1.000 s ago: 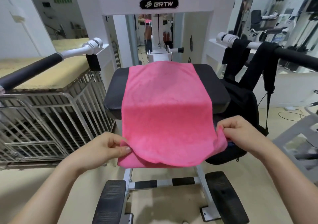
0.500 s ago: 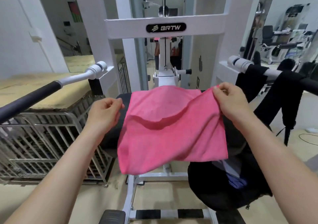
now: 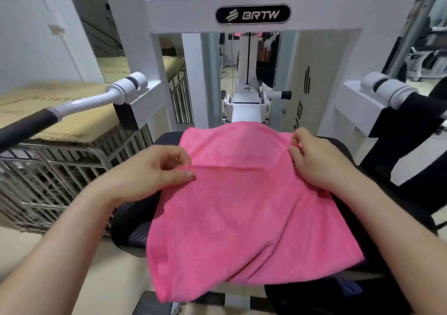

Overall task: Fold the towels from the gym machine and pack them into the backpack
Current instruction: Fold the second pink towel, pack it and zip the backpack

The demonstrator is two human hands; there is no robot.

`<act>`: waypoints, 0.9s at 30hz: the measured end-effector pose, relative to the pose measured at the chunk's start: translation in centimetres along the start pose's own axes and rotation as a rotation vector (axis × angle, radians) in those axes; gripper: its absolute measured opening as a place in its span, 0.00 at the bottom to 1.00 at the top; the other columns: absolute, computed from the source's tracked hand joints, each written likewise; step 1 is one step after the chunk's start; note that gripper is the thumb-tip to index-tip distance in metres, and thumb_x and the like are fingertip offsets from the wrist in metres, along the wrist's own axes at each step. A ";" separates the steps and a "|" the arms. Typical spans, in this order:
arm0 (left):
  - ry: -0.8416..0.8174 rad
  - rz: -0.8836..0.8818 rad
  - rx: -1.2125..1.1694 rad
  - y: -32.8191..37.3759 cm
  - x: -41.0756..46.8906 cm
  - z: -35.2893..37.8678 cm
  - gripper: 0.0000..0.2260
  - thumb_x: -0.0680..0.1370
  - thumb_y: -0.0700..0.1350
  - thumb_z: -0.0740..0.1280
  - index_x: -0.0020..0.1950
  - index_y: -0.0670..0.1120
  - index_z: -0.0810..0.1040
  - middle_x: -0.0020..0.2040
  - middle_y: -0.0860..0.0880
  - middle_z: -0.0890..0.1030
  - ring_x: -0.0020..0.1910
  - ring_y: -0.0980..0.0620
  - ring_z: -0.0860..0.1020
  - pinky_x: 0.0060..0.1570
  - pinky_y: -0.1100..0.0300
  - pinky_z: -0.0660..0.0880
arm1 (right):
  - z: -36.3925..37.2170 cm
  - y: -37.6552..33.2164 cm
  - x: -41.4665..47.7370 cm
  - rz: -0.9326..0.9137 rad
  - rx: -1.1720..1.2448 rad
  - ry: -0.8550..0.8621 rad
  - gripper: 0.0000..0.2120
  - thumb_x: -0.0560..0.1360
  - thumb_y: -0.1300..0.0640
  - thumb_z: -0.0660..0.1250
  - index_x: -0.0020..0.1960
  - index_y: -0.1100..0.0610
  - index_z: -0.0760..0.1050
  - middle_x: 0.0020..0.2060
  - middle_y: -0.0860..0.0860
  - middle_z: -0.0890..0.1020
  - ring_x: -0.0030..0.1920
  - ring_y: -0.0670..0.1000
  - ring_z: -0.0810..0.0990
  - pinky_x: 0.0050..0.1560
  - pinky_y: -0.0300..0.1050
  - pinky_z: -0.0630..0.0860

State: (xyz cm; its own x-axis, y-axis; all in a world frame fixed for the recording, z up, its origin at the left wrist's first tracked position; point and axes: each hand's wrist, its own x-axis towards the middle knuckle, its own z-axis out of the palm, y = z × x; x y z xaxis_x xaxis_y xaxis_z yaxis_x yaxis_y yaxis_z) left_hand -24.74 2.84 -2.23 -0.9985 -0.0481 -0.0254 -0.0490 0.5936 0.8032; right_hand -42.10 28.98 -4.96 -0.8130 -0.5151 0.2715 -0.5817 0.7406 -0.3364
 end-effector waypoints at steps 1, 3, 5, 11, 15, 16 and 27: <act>0.051 0.012 -0.180 0.3 0.2 -0.8 0.06 0.73 0.44 0.72 0.39 0.46 0.77 0.31 0.47 0.77 0.29 0.54 0.74 0.30 0.62 0.71 | -0.6 0.1 0.4 0.022 0.039 -0.022 0.05 0.80 0.54 0.56 0.49 0.55 0.67 0.39 0.53 0.76 0.43 0.59 0.75 0.42 0.50 0.70; 0.260 0.024 -0.252 0.5 1.7 -2.5 0.03 0.73 0.42 0.70 0.40 0.47 0.78 0.29 0.50 0.76 0.25 0.57 0.72 0.25 0.66 0.68 | -1.6 0.5 1.4 0.045 0.034 -0.007 0.04 0.80 0.54 0.56 0.49 0.55 0.67 0.38 0.52 0.75 0.42 0.58 0.74 0.41 0.49 0.68; 0.513 -0.001 -0.063 0.4 4.8 -3.6 0.03 0.74 0.45 0.72 0.41 0.49 0.80 0.29 0.55 0.77 0.25 0.61 0.72 0.26 0.66 0.68 | -1.8 0.8 2.7 0.026 -0.118 0.109 0.03 0.80 0.56 0.55 0.49 0.55 0.64 0.35 0.52 0.74 0.38 0.58 0.73 0.37 0.50 0.69; 0.558 -0.223 0.485 -3.9 13.1 -2.2 0.07 0.74 0.52 0.71 0.45 0.50 0.80 0.46 0.48 0.81 0.51 0.47 0.79 0.49 0.58 0.71 | 0.8 1.9 6.2 0.096 -0.324 -0.055 0.04 0.78 0.56 0.53 0.47 0.55 0.60 0.48 0.58 0.77 0.45 0.59 0.72 0.44 0.52 0.68; 0.442 -0.259 0.381 -5.2 14.5 -2.2 0.09 0.76 0.52 0.70 0.42 0.48 0.77 0.45 0.48 0.81 0.47 0.48 0.78 0.52 0.54 0.74 | 0.2 3.1 8.1 0.188 -0.156 -0.331 0.22 0.75 0.32 0.51 0.51 0.51 0.63 0.49 0.52 0.78 0.50 0.56 0.76 0.57 0.56 0.71; 0.431 -0.253 0.359 -5.0 14.7 -2.2 0.09 0.75 0.51 0.70 0.43 0.46 0.78 0.43 0.47 0.81 0.44 0.49 0.77 0.50 0.55 0.74 | 0.0 3.2 8.5 0.193 -0.073 -0.378 0.27 0.73 0.28 0.51 0.52 0.52 0.64 0.50 0.52 0.78 0.50 0.56 0.77 0.56 0.54 0.72; 0.541 0.075 -0.064 1.0 9.2 -1.0 0.04 0.69 0.38 0.77 0.41 0.45 0.85 0.29 0.57 0.81 0.28 0.64 0.75 0.32 0.72 0.70 | -1.6 -7.4 10.9 -0.327 0.443 -0.323 0.16 0.79 0.50 0.63 0.66 0.48 0.73 0.61 0.42 0.78 0.61 0.39 0.74 0.56 0.29 0.66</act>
State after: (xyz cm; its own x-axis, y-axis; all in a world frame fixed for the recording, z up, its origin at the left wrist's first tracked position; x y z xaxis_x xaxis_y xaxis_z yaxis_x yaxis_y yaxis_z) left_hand -34.00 2.23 -1.07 -0.8438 -0.4238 0.3293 0.0398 0.5624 0.8259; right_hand -46.63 18.62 1.92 -0.5182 -0.8399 0.1611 -0.7013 0.3095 -0.6422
